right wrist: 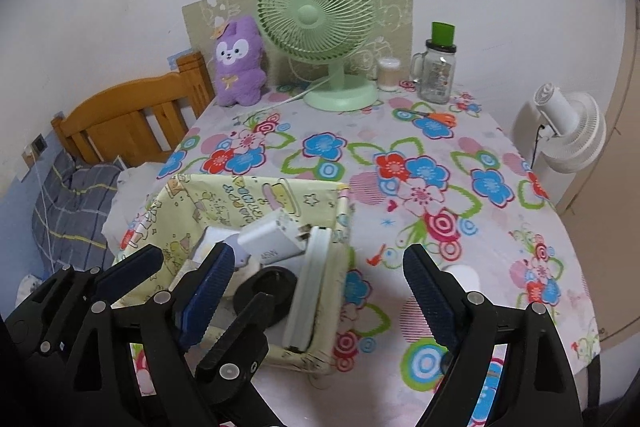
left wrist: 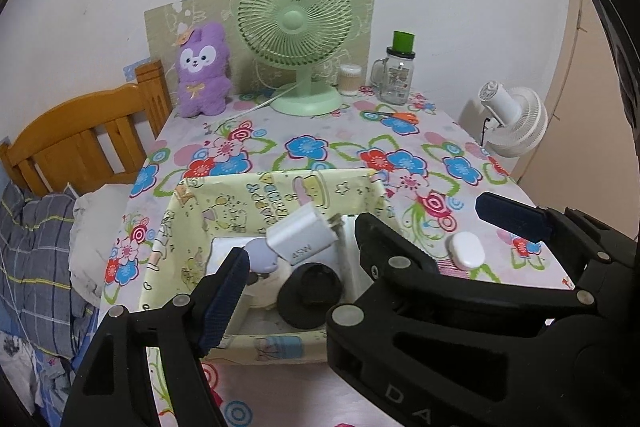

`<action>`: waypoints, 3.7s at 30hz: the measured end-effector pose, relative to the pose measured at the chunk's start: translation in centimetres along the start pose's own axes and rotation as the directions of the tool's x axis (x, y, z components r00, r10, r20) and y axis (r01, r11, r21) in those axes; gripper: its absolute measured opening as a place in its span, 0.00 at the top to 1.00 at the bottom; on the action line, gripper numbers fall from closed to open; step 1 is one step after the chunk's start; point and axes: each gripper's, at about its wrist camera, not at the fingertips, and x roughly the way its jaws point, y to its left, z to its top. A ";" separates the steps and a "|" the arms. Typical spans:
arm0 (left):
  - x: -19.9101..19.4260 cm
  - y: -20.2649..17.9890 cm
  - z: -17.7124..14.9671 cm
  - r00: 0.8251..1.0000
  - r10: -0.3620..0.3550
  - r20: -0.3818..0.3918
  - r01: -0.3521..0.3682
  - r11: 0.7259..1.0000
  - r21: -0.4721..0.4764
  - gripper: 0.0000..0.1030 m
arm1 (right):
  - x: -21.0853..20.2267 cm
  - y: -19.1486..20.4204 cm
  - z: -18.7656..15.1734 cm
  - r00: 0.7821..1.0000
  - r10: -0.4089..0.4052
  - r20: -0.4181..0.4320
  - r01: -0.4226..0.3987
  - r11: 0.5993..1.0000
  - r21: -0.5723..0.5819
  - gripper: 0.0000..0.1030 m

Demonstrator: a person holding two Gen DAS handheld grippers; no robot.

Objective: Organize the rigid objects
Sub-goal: 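Move both tools back from the box toward the white puck and black key object, then close the left tool on the black key object while the right tool approaches the white puck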

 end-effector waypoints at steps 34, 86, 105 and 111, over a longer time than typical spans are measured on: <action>-0.5 -8.7 -0.2 0.997 -0.060 0.045 0.056 0.994 0.099 0.13 | -4.3 -8.3 -1.9 0.986 -0.152 0.061 0.149 0.987 0.063 0.03; 7.0 -17.2 -7.6 0.991 -0.126 -0.051 0.133 0.979 0.157 0.13 | 0.5 -17.3 -10.1 0.983 -0.184 0.001 0.184 0.982 0.028 0.00; 9.0 -18.5 -9.4 0.990 -0.111 -0.088 0.128 0.966 0.223 0.18 | 2.7 -19.3 -12.3 0.971 -0.230 -0.068 0.233 0.972 0.041 0.00; 9.2 -18.3 -9.4 0.994 -0.091 -0.055 0.101 0.970 0.219 0.19 | 3.4 -19.4 -12.2 0.972 -0.220 -0.085 0.225 0.973 0.056 0.00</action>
